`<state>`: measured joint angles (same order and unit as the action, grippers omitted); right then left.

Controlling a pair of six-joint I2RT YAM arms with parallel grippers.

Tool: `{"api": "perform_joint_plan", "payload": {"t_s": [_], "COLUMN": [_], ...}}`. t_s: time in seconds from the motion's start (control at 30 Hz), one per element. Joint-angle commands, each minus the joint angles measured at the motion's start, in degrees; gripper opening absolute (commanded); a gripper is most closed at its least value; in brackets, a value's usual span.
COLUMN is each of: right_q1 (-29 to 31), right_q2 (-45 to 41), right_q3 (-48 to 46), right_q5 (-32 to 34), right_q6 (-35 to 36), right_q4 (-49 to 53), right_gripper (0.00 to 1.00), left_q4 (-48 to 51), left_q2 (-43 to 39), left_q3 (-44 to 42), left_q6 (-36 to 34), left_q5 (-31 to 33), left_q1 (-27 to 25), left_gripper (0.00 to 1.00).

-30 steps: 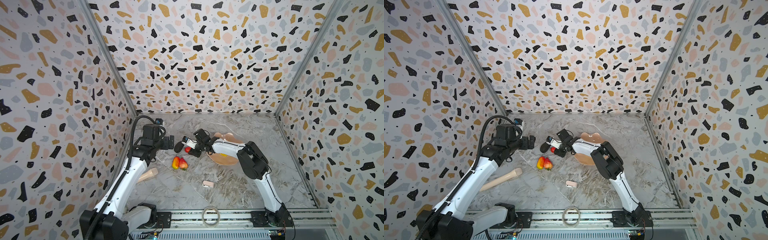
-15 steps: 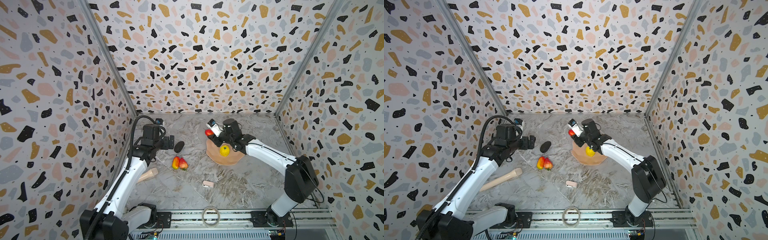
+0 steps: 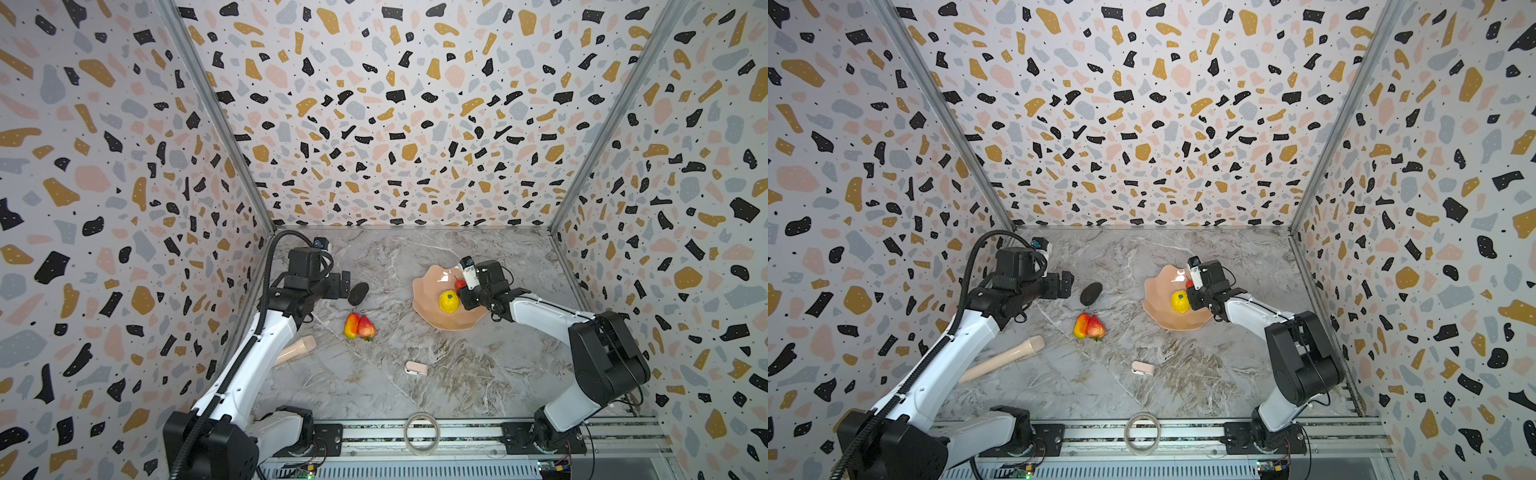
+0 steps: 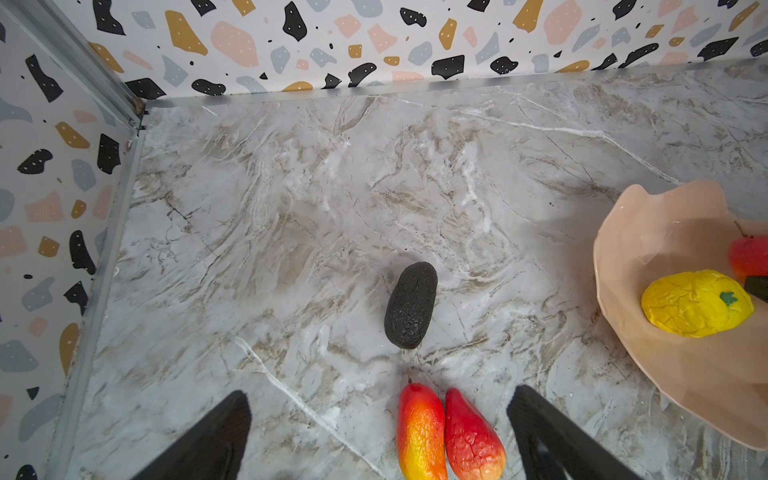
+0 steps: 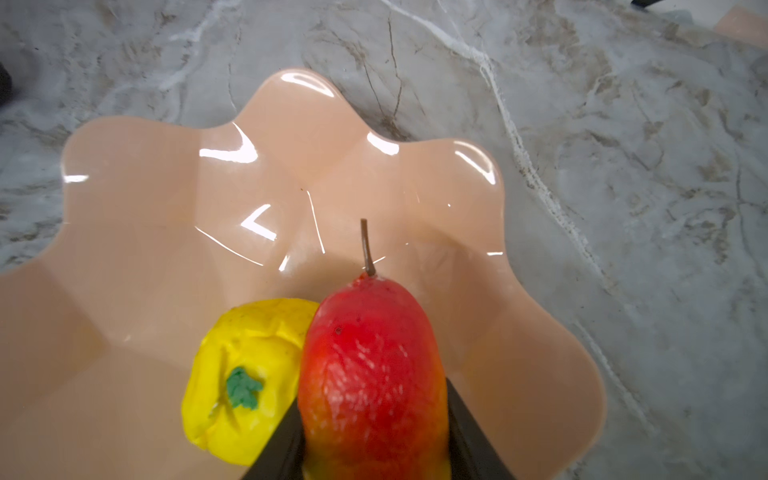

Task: Place and organize the fake fruits in the fruit bowl
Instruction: 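Lower the mango into the bowl beside the pepper and release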

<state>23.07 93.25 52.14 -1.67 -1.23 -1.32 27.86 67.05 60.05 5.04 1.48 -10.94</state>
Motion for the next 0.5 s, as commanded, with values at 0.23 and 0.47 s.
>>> {"api": "perform_joint_plan", "payload": {"t_s": [0.23,0.47], "right_q1": [-0.56,-0.53], "right_q2": [0.35,1.19], "right_q3": [-1.16,-1.16], "right_q5": [0.19,0.44], "right_q6": [-1.35,-1.18], "right_q4": [-3.16,-3.31], "right_gripper": [0.36,0.47], "left_q4": [-1.38,-1.79], "left_q2": [-0.08,0.19], "left_q3": [1.35,1.64], "left_q6": [-0.15,0.00], "left_q5": [-1.33,-1.69], "left_q1": [-0.21,-0.57], "left_gripper": [0.99,0.99]}}
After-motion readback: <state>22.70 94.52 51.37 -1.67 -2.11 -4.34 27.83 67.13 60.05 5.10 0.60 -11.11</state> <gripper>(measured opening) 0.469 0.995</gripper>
